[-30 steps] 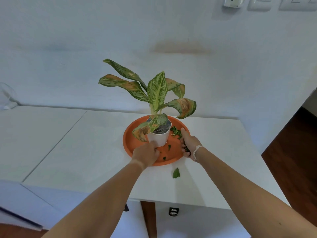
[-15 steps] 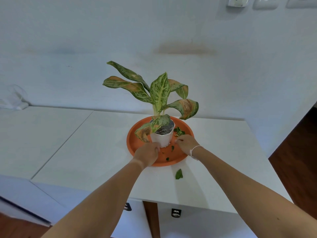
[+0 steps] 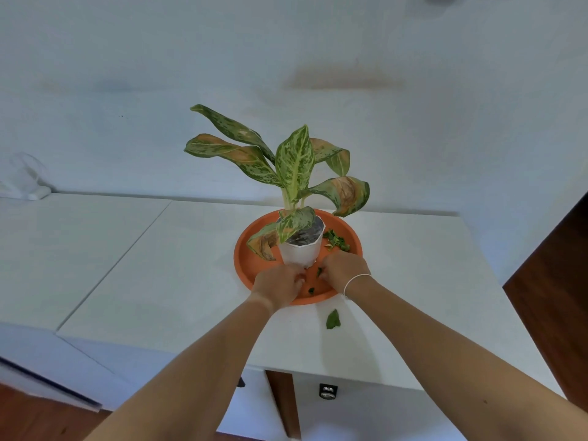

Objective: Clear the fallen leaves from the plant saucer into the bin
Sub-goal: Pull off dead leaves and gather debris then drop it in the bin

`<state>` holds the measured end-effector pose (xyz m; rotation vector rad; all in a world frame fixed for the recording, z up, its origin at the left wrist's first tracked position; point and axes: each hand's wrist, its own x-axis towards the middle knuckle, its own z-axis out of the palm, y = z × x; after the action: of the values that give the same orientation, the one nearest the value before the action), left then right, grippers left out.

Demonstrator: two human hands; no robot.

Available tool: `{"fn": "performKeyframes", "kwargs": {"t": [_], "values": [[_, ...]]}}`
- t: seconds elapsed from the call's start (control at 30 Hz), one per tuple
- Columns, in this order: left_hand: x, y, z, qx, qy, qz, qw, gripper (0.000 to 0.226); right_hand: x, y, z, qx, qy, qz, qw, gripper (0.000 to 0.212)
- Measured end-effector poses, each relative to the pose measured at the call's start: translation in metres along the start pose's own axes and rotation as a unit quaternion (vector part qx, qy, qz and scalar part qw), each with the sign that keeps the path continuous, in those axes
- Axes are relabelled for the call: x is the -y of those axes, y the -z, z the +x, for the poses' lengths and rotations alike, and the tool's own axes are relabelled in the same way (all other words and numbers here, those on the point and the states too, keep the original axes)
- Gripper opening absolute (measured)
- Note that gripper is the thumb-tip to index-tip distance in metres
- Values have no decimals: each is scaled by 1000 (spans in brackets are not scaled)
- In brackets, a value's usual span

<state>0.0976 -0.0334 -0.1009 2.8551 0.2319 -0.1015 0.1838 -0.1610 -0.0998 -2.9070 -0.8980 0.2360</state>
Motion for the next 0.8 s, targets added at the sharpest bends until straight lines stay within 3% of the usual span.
{"fn": "performKeyframes", "kwargs": {"t": [0.3, 0.47, 0.53, 0.6, 0.67, 0.7, 0.8], "values": [[-7, -7, 5, -29, 47, -43, 998, 24, -1, -11, 1, -58, 39, -12, 997, 30], [-5, -4, 6, -15, 56, -78, 995, 21, 2, -3, -4, -52, 42, -16, 998, 28], [-4, -1, 6, -2, 64, -124, 990, 15, 2, 2, -6, -38, 15, 36, 999, 22], [-4, 4, 6, -3, 85, -195, 977, 19, 1, 9, -8, -32, -34, 168, 985, 21], [-5, 9, 6, -3, 118, -276, 954, 28, -2, 16, -11, -25, -85, 352, 932, 32], [-4, 9, 8, -7, 135, -318, 938, 29, -4, 18, -13, -15, -115, 450, 885, 34], [-12, 20, -1, -10, 183, -417, 890, 28, -15, 19, -26, 53, -204, 679, 703, 28]]}}
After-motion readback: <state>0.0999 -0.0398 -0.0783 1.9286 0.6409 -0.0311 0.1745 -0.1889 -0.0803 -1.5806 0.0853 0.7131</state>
